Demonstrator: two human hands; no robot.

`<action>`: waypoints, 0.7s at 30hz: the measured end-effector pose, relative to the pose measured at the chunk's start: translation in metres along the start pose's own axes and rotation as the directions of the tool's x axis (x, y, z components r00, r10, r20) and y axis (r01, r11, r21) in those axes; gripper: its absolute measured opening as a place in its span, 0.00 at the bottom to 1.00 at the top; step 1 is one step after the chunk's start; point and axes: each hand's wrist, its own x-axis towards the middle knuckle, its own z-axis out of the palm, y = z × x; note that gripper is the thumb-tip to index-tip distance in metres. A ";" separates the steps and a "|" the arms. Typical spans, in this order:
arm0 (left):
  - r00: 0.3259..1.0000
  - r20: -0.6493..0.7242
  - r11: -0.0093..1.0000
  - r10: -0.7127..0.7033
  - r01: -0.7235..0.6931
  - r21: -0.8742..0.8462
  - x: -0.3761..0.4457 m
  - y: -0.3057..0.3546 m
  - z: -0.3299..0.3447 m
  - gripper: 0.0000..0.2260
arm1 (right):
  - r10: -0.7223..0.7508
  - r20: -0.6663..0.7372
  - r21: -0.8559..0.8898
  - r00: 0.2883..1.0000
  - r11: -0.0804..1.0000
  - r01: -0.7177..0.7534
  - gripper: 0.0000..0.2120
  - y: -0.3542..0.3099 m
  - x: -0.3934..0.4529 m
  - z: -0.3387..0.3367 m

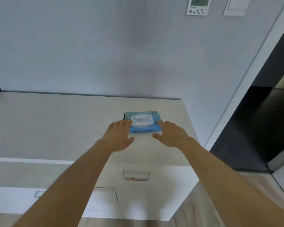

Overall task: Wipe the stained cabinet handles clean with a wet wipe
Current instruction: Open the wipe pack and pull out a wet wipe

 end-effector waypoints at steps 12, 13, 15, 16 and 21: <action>0.980 0.173 0.994 -0.102 0.093 0.058 0.063 -0.015 0.064 0.32 | -0.149 0.013 0.192 0.989 0.971 0.144 0.29 0.028 0.082 0.053; 0.983 0.157 0.993 -0.091 0.078 0.090 0.063 -0.018 0.067 0.32 | -0.160 -0.017 0.175 0.987 0.971 0.160 0.29 0.030 0.083 0.055; 0.992 0.108 0.992 -0.066 0.053 0.112 0.060 -0.023 0.073 0.32 | -0.165 -0.075 0.138 0.983 0.975 0.174 0.27 0.031 0.083 0.058; 0.995 0.084 0.993 -0.050 0.041 0.113 0.056 -0.025 0.075 0.32 | -0.158 -0.097 0.128 0.983 0.977 0.170 0.26 0.030 0.083 0.059; 0.992 -0.118 0.998 0.033 -0.025 0.063 0.059 -0.036 0.066 0.29 | -0.125 -0.214 0.128 0.969 0.980 0.155 0.25 0.025 0.087 0.057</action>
